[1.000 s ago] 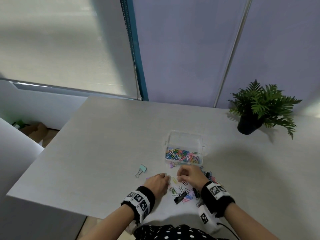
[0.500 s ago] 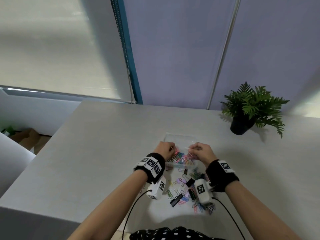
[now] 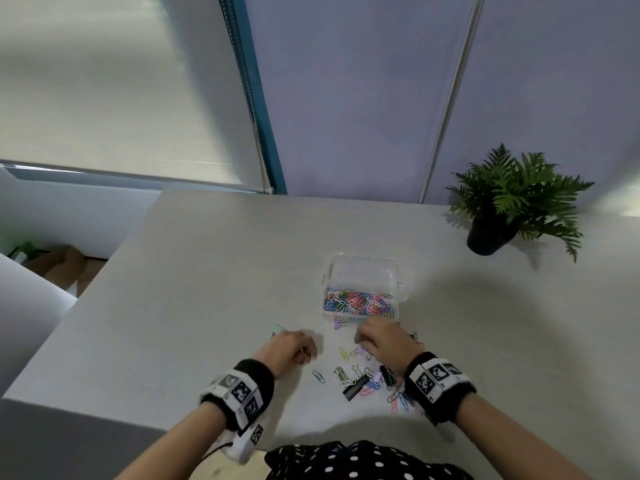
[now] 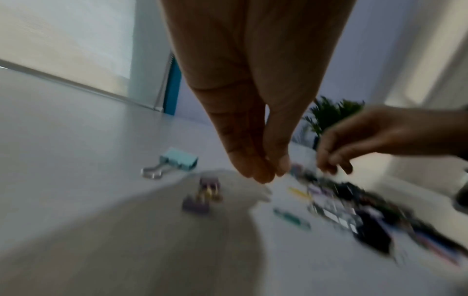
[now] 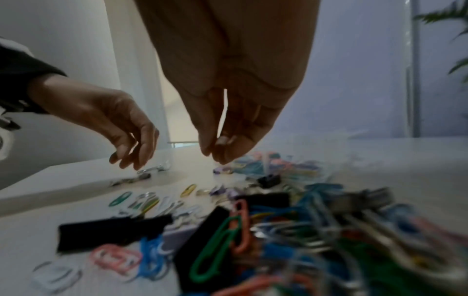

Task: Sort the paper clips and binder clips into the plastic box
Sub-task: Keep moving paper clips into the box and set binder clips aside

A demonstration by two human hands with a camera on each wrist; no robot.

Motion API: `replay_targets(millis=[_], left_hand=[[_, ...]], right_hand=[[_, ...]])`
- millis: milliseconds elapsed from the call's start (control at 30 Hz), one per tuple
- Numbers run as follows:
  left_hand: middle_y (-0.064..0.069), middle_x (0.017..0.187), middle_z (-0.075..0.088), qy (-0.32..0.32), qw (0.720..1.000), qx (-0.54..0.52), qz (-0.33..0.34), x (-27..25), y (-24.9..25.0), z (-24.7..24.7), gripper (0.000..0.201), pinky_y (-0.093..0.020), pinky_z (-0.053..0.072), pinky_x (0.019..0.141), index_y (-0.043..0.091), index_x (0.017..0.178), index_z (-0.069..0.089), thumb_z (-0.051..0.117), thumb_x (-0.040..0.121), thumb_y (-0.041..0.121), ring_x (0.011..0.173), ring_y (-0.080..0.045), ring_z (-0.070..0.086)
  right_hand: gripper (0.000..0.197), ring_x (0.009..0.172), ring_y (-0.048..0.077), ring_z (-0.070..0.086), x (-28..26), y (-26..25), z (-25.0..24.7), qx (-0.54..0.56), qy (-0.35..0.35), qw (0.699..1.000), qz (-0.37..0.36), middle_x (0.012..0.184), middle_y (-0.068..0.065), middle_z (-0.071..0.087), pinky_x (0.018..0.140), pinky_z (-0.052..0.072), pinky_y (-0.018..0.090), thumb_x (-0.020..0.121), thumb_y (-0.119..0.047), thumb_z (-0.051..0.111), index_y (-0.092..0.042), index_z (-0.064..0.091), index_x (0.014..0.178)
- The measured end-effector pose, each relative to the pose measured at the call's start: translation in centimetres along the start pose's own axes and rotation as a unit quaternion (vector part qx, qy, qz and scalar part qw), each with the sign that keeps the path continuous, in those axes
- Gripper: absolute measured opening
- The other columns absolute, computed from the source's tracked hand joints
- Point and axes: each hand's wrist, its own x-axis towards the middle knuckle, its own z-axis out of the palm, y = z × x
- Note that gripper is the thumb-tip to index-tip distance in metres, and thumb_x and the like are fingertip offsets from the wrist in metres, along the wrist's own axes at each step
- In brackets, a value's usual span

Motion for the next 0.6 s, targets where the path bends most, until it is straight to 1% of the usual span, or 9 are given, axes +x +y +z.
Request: replay_targets(millis=[33,67,100,167,233,300,367,500,600], left_hand=[[-0.005,0.099,0.063,-0.006,1.000,0.015,0.003,-0.4,0.1,1.1,0.022,-0.006,0.044,0.074,0.008,0.103,0.064,0.049,0.088,0.003,0.080,-0.005,0.060],[-0.004,0.103,0.061,-0.001,1.000,0.025,0.007,-0.6,0.2,2.1,0.020,-0.008,0.044,0.076,0.009,0.106,0.062,0.050,0.090,0.009,0.087,-0.012,0.061],[-0.003,0.106,0.059,0.005,0.999,0.035,0.008,-0.8,0.3,3.0,0.020,-0.008,0.042,0.075,0.010,0.108,0.060,0.050,0.091,0.012,0.090,-0.014,0.060],[-0.001,0.109,0.054,0.033,0.998,0.061,0.005,-0.6,0.5,4.2,0.021,-0.015,0.046,0.078,0.012,0.109,0.057,0.052,0.089,0.013,0.093,-0.015,0.058],[-0.003,0.108,0.054,0.055,0.996,0.063,-0.008,-0.4,0.6,4.7,0.014,-0.026,0.050,0.082,0.012,0.101,0.058,0.052,0.088,0.010,0.091,-0.015,0.060],[-0.003,0.104,0.055,0.058,0.996,0.062,-0.012,0.0,0.5,4.9,0.010,-0.023,0.051,0.079,0.012,0.093,0.059,0.051,0.089,0.009,0.085,-0.011,0.064],[-0.002,0.104,0.055,0.052,0.996,0.071,-0.018,0.2,0.5,4.9,0.011,-0.021,0.050,0.079,0.013,0.094,0.060,0.051,0.089,0.010,0.085,-0.011,0.064],[-0.003,0.103,0.058,0.044,0.995,0.091,0.008,0.5,1.3,4.7,0.009,-0.033,0.052,0.082,0.013,0.097,0.055,0.051,0.089,0.015,0.090,-0.019,0.059],[-0.004,0.107,0.059,0.042,0.994,0.087,0.042,1.0,2.3,5.0,0.018,-0.033,0.053,0.083,0.012,0.108,0.051,0.051,0.089,0.012,0.090,-0.022,0.060]], right_hand=[[0.014,0.088,0.010,0.051,0.4,-0.6,0.7,-0.014,-0.006,1.000,0.011,0.102,0.003,0.061,0.077,0.039,0.017,0.092,-0.018,0.049,-0.010,0.059,0.096],[0.015,0.091,0.013,0.053,0.8,-1.1,1.3,-0.035,-0.012,0.999,0.024,0.105,0.002,0.060,0.079,0.041,0.022,0.092,-0.021,0.050,-0.011,0.058,0.098],[0.016,0.095,0.016,0.054,1.3,-1.7,1.9,-0.063,-0.015,0.997,0.032,0.107,0.002,0.058,0.079,0.041,0.025,0.091,-0.024,0.051,-0.012,0.056,0.101],[0.022,0.103,0.020,0.051,2.2,-2.6,2.8,-0.114,-0.028,0.992,0.046,0.112,0.003,0.056,0.074,0.039,0.029,0.089,-0.026,0.055,-0.011,0.053,0.105],[0.027,0.109,0.023,0.048,2.9,-3.1,3.5,-0.144,-0.038,0.987,0.060,0.114,0.006,0.054,0.071,0.035,0.031,0.086,-0.024,0.059,-0.009,0.051,0.106],[0.021,0.110,0.024,0.046,3.3,-3.3,3.9,-0.135,-0.046,0.987,0.067,0.113,0.008,0.054,0.071,0.034,0.033,0.085,-0.018,0.060,-0.007,0.053,0.102],[0.014,0.109,0.024,0.045,3.4,-3.1,4.2,-0.120,-0.051,0.989,0.067,0.111,0.009,0.055,0.073,0.036,0.035,0.085,-0.014,0.059,-0.005,0.056,0.097],[0.011,0.104,0.024,0.047,3.0,-3.0,3.9,-0.112,-0.039,0.992,0.049,0.108,0.008,0.056,0.068,0.031,0.031,0.087,-0.010,0.052,-0.007,0.054,0.097],[0.013,0.097,0.020,0.046,2.4,-2.4,3.3,-0.086,-0.014,0.995,0.039,0.106,0.005,0.055,0.069,0.030,0.027,0.087,-0.014,0.053,-0.010,0.052,0.100]])
